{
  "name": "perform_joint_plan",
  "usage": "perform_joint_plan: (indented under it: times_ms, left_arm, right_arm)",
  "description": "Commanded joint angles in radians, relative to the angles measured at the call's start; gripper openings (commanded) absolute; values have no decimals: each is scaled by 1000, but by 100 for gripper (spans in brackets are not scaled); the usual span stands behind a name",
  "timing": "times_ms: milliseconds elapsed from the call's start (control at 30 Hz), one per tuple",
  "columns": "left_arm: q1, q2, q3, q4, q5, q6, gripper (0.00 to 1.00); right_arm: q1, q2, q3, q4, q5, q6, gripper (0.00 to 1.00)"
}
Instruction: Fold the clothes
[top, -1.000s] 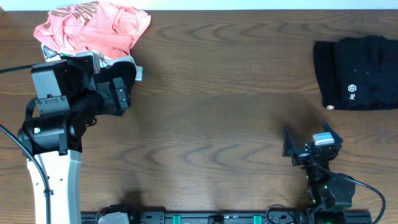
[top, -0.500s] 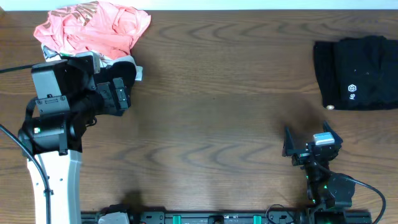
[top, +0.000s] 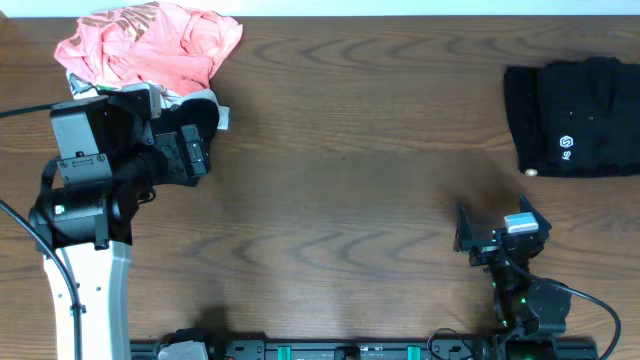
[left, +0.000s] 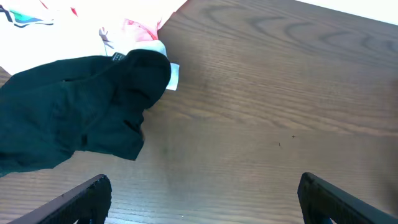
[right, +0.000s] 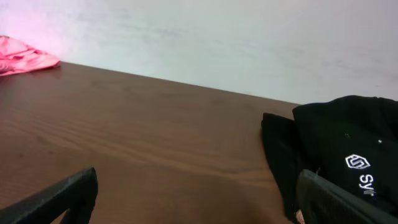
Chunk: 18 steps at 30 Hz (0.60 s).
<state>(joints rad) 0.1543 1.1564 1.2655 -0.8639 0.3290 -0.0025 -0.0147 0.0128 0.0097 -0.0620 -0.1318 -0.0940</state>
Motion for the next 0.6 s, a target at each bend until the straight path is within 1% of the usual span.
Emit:
perform_joint_plan:
  times_ms: [0,567]
  left_arm:
    - [2,-1,7,0,-9,6,96]
    - [-4,0,7,0,-9,6,96]
  right_arm:
    - [8,-8,-5,-1,1,15,99]
    - [8,-8,-5,-1,1,15,99]
